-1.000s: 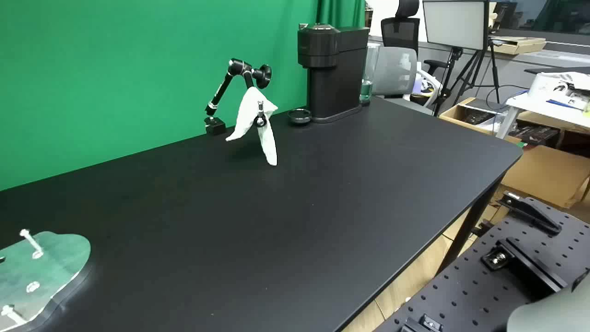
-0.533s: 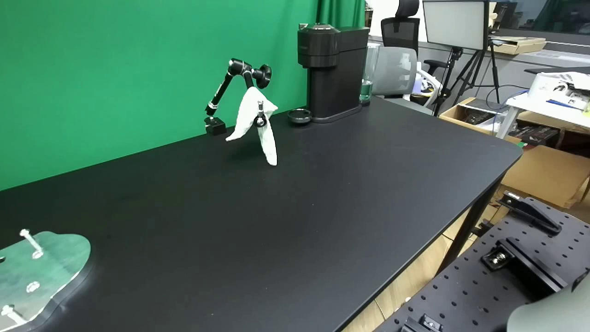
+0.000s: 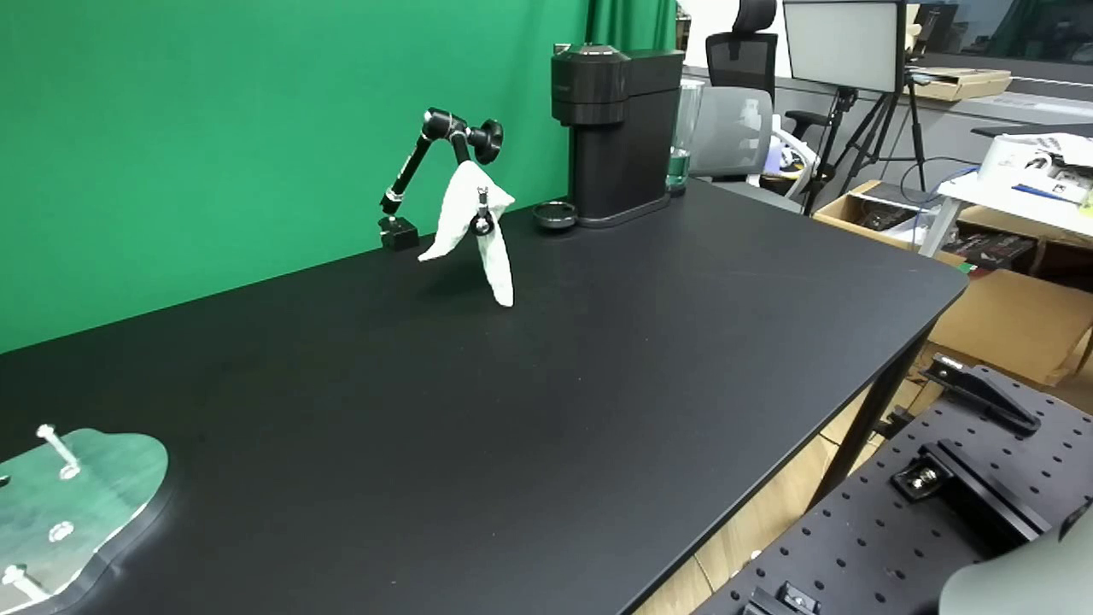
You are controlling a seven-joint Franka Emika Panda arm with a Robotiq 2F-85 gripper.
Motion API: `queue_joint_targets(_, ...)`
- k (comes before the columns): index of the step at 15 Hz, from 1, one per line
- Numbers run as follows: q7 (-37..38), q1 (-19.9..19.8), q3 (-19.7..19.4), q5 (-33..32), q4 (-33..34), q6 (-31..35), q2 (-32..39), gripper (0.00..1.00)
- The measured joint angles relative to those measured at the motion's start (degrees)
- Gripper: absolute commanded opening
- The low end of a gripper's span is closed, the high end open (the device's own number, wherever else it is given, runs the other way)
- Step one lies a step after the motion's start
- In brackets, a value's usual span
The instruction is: Remove the white cloth from the black stand
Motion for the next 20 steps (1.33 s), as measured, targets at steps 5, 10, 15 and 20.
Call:
queue_joint_targets(5, -1.8, -3.2, -0.2, -6.0, -0.7, 5.8, 1.5, 1.0)
queue_joint_targets(10, -8.3, -6.7, -3.4, -15.1, -1.0, 18.0, 9.5, 1.0)
queue_joint_targets(15, -20.2, -6.4, -8.8, -17.4, 2.0, 27.0, 22.1, 1.0)
queue_joint_targets(20, -24.0, -5.6, -10.6, -17.2, 4.8, 30.3, 29.0, 1.0)
